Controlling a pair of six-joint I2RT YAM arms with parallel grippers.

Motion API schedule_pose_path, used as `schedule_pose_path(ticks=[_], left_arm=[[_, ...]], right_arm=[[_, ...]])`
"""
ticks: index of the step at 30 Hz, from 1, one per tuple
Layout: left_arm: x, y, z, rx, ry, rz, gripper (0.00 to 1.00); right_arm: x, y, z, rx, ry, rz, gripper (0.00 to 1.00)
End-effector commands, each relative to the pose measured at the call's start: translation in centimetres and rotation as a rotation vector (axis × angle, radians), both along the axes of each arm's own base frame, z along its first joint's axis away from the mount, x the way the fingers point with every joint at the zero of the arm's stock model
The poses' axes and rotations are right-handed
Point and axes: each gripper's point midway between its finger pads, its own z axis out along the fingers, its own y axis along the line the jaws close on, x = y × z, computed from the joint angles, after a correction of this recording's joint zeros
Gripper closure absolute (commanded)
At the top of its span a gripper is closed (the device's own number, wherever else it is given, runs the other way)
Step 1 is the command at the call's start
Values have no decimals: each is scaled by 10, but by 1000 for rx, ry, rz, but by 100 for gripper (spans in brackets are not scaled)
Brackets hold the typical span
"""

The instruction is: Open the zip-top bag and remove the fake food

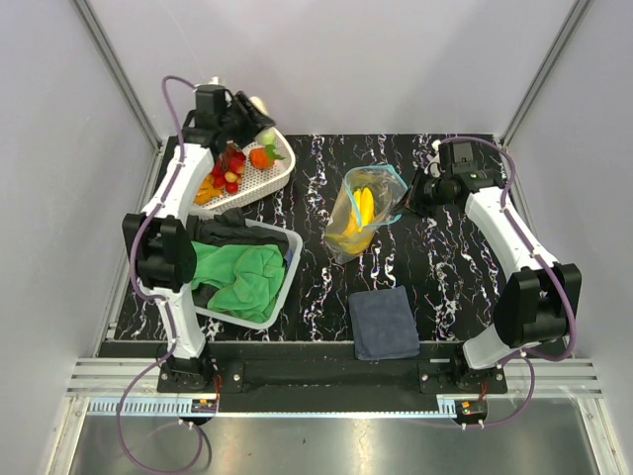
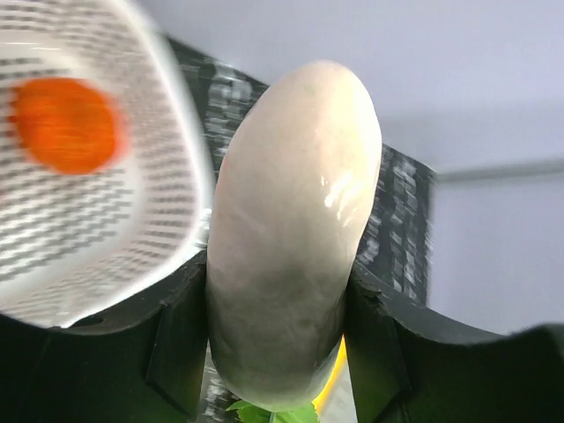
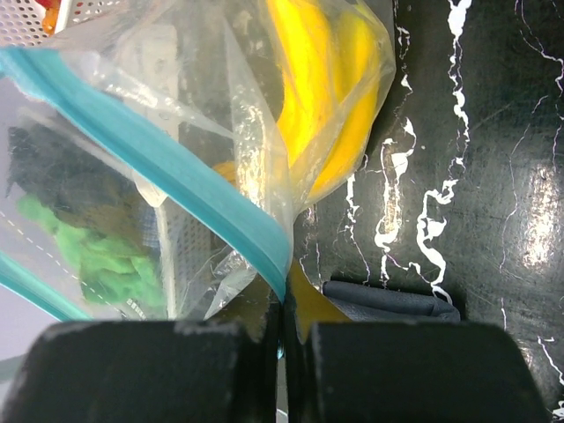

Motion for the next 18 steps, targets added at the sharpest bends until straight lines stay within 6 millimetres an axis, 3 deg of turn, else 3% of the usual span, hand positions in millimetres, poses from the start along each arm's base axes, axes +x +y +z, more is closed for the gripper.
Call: schedule_pose_path(ticks=[1,9,13,17,18], left_arm=[[17,35,-39,87,117,114,99],[38,79,-82,271,188,283,87],[52,91,-91,364,167,289,59],[49,97,-82,418,143,286,23],[48,96,-77,420,134,275,22]], right_arm=[[1,2,15,27,-64,21,100],[0,3,16,35,-64,26,100],[-2,4,14,38,-57,30,100],[-3,5,17,50,-60,33,100],[-3,6,18,53,-59,37,100]])
